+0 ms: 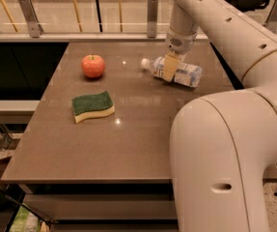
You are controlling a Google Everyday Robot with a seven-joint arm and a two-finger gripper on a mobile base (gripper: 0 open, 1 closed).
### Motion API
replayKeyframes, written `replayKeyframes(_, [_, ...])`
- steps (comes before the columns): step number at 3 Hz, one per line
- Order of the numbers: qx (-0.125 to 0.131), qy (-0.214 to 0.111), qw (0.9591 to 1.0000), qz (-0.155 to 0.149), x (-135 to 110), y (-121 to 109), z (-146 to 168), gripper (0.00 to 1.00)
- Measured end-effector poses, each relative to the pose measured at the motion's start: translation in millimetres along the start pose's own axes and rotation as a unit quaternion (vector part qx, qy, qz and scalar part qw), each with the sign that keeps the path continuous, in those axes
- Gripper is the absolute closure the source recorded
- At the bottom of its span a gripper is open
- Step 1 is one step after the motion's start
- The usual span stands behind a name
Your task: Place blue plastic bottle upright
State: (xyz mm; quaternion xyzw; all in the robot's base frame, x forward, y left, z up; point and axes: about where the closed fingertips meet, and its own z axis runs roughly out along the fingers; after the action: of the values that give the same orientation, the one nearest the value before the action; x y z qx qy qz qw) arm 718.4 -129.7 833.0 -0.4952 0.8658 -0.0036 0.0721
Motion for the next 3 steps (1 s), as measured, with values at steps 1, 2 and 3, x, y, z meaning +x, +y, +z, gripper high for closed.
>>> replayKeyframes(1, [0.006,-0.014,0.9999,0.000,0.1,-1.6,-6.2,1.00])
replayKeyframes(2, [0.022,-0.040,0.9989,0.006,6.2,-2.7,-28.8,1.00])
replayKeyframes(3, [0.040,-0.074,0.9964,0.014,15.2,-0.6,-56.0,1.00])
